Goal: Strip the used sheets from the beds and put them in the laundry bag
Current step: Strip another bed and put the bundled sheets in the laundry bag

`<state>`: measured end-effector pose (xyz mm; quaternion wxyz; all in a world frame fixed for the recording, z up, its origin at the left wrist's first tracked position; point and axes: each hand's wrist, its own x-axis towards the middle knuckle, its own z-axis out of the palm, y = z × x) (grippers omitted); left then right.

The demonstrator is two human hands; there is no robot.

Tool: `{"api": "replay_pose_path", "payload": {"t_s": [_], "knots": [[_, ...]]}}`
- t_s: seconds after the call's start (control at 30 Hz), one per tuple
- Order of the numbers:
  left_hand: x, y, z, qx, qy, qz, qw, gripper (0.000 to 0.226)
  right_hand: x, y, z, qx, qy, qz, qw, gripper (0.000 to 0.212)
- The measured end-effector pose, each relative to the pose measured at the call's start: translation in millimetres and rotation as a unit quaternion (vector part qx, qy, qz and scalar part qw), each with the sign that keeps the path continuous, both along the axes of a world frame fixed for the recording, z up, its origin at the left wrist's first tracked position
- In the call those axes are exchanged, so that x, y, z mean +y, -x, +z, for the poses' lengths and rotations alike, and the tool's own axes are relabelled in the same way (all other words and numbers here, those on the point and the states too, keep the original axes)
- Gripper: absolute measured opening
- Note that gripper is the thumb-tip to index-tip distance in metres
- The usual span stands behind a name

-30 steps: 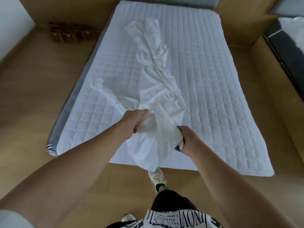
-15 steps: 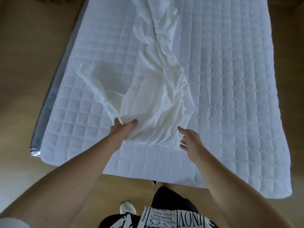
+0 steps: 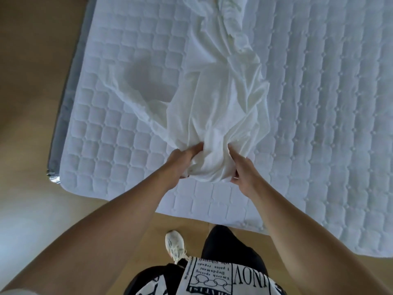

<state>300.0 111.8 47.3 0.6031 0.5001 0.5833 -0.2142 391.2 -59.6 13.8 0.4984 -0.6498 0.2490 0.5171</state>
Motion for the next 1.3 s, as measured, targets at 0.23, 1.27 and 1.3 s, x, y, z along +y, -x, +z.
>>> {"api": "replay_pose_path", "payload": {"t_s": [0.23,1.27,1.3], "knots": [[8,12,46,-0.127,-0.006,0.149,0.981,0.04,2,-11,64,-0.112,-0.002,-0.111,0.987,0.04],[60,98,219,-0.224,-0.302,-0.208,0.903,0.055,-26,74,271,-0.179,-0.079,-0.179,0.964,0.019],[67,100,222,-0.212,-0.276,-0.219,0.912,0.06,-26,74,263,-0.167,-0.06,-0.176,0.968,0.021]]}}
